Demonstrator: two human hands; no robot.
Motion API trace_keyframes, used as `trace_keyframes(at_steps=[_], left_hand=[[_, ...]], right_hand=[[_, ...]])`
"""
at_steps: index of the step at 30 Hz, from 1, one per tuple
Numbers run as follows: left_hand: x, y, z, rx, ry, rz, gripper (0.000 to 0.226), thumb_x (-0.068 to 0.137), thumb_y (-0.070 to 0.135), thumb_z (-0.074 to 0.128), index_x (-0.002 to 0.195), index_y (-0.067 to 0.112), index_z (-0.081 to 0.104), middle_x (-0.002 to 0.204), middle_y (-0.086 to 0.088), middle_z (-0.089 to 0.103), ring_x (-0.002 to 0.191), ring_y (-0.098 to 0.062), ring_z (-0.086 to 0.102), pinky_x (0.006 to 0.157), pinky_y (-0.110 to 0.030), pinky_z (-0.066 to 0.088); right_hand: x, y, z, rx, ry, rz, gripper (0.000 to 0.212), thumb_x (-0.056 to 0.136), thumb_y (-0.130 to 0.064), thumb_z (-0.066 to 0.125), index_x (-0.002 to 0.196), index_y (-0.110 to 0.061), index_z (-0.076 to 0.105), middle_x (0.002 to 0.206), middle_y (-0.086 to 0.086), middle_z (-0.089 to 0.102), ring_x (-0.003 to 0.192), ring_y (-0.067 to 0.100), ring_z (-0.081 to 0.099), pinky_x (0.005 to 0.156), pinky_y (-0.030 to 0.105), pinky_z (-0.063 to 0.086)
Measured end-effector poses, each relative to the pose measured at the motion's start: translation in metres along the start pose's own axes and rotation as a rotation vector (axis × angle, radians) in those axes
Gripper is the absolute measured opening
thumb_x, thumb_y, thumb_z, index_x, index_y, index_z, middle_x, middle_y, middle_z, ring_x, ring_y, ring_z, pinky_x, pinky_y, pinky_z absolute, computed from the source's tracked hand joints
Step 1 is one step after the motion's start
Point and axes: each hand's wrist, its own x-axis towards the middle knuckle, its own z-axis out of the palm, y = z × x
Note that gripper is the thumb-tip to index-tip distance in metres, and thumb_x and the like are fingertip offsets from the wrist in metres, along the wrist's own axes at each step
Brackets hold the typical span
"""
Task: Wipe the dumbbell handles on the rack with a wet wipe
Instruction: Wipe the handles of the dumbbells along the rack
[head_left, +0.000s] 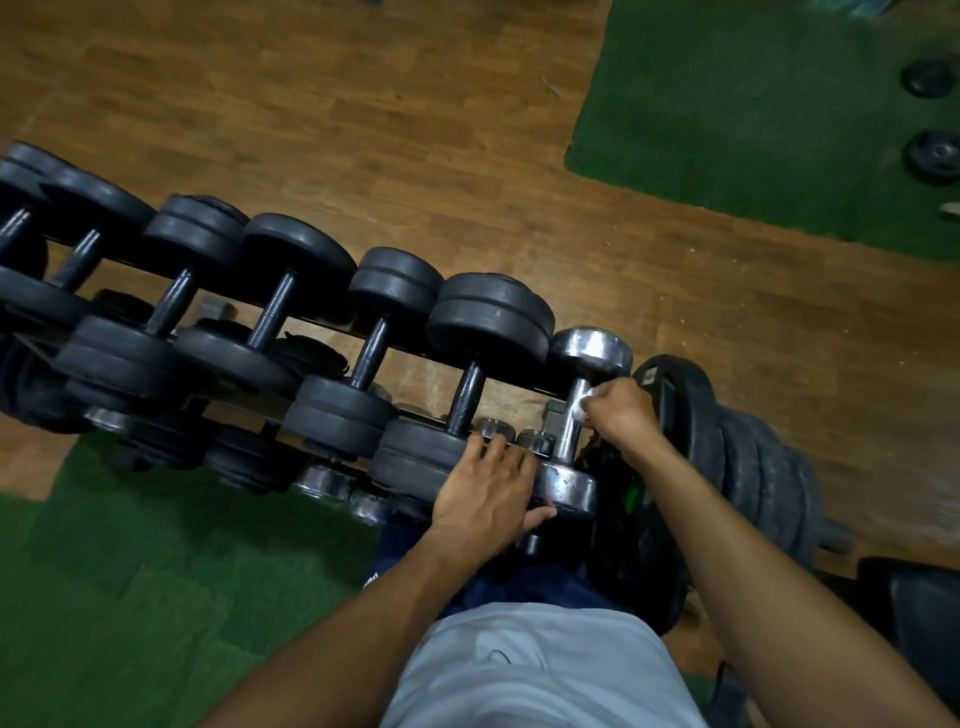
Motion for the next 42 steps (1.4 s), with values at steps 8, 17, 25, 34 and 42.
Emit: trace_keyframes(at_steps=[8,17,25,34,42], left_hand=[[-0.001,0.0,0.0,0.005,0.009,0.003,0.075,0.099,0.071,0.033,0.134,0.008,0.054,0.127,-0.013,0.063,0.12,-0.033,0.051,0.105,-0.051,0.032],[0.0,0.0,0.002,0.004,0.004,0.004,0.075,0.099,0.071,0.03,0.135,0.009,0.053,0.129,-0.012,0.061,0.122,-0.032,0.049,0.106,-0.05,0.031],[0.001,-0.001,0.002,-0.001,0.004,0.004,0.074,0.099,0.071,0.032,0.133,0.009,0.054,0.127,-0.012,0.062,0.121,-0.032,0.049,0.105,-0.051,0.032],[0.001,0.0,0.0,-0.004,0.016,0.005,0.073,0.099,0.071,0.033,0.132,0.009,0.054,0.126,-0.013,0.063,0.12,-0.033,0.05,0.104,-0.051,0.033],[0.001,-0.001,0.003,-0.012,0.017,-0.001,0.074,0.097,0.072,0.037,0.13,0.009,0.057,0.121,-0.013,0.065,0.116,-0.032,0.053,0.102,-0.05,0.036]], right_hand=[[-0.006,0.027,0.019,0.267,-0.27,0.16,0.03,0.085,0.014,0.051,0.06,-0.002,0.058,0.06,0.016,0.06,0.059,0.027,0.065,0.069,0.04,0.06],[-0.01,0.027,0.018,0.199,-0.311,0.163,0.023,0.086,-0.001,0.048,0.079,0.004,0.069,0.063,0.015,0.069,0.051,0.02,0.065,0.05,0.028,0.054],[-0.004,0.032,0.028,0.155,-0.327,0.231,0.027,0.09,0.002,0.044,0.069,-0.004,0.058,0.051,0.01,0.057,0.042,0.016,0.047,0.046,0.024,0.035],[0.0,0.029,0.027,0.197,-0.379,0.301,0.025,0.088,0.005,0.037,0.077,-0.004,0.058,0.047,0.007,0.051,0.039,0.014,0.04,0.039,0.017,0.029],[0.014,0.025,0.023,0.672,-0.229,0.417,0.024,0.089,0.007,0.043,0.095,0.002,0.065,0.06,0.009,0.056,0.045,0.009,0.043,0.038,0.017,0.036]])
